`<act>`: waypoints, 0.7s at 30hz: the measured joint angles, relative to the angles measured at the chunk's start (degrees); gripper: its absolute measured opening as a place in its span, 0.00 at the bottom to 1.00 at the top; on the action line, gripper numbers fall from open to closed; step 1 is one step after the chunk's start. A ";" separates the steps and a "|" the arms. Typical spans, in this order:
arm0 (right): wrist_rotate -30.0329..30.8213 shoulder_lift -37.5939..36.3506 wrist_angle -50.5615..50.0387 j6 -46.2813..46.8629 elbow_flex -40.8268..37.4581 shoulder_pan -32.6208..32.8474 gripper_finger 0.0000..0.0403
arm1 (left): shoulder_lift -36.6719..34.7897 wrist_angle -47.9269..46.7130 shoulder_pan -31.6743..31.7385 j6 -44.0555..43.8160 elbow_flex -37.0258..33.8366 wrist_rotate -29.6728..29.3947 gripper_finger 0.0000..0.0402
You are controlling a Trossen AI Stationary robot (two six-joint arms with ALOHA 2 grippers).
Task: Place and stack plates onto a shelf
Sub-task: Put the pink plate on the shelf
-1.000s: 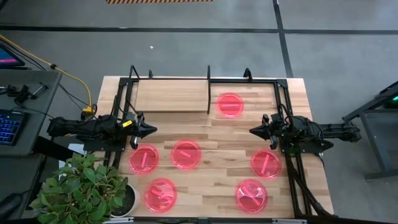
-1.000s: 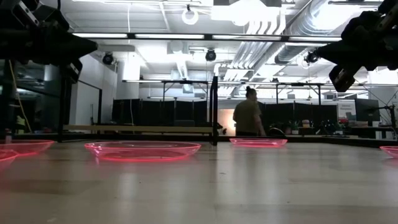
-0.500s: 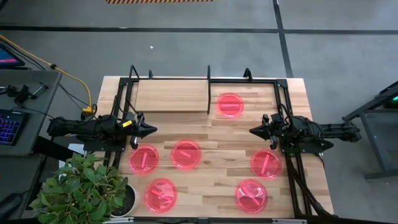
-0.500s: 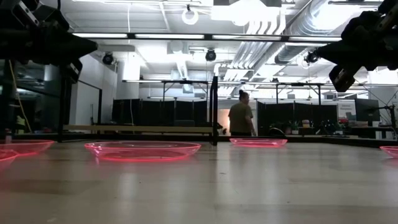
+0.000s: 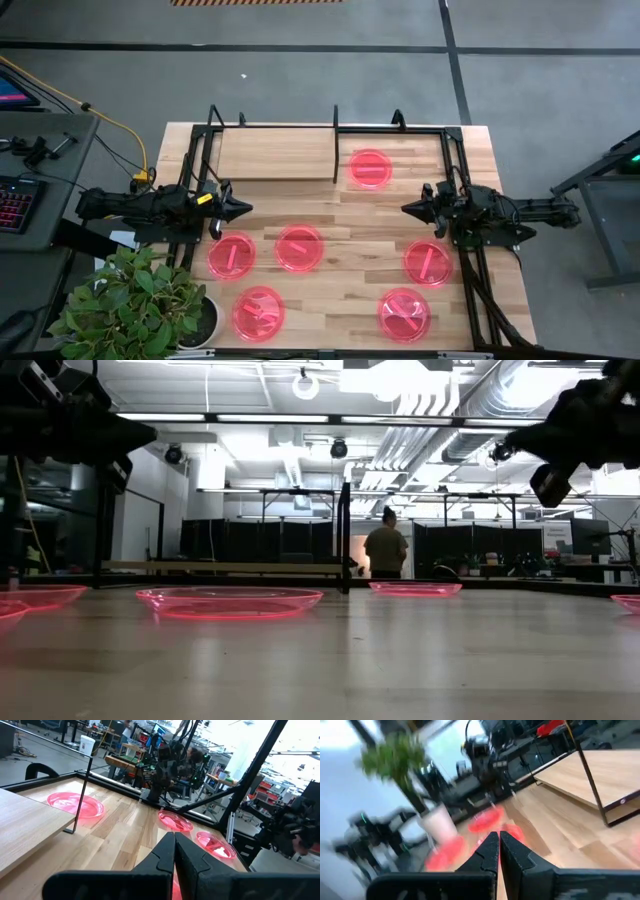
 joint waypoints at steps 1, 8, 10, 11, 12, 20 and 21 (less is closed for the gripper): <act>1.79 0.00 2.27 4.98 -0.02 0.00 0.00 | -0.01 0.00 -0.01 0.00 -0.01 0.00 0.00; 15.21 1.02 15.87 25.44 0.00 0.06 0.00 | 0.00 -0.01 -0.02 0.00 -0.02 0.01 0.00; 10.89 3.27 22.81 26.98 -0.02 0.74 0.00 | -0.01 0.01 -0.02 0.00 -0.02 0.00 0.00; 9.14 5.05 26.41 27.12 0.03 1.44 0.00 | -0.01 0.00 -0.01 0.00 -0.01 0.01 0.00; 8.55 7.04 28.78 27.09 0.46 2.34 0.00 | -0.02 0.00 0.00 0.00 -0.02 0.01 0.00; 6.31 33.40 6.86 25.63 20.86 14.44 0.00 | -0.01 0.01 -0.02 0.00 0.00 0.01 0.00; 5.37 37.06 0.71 26.91 24.46 16.11 0.00 | -0.01 0.01 -0.01 0.00 0.00 0.00 0.00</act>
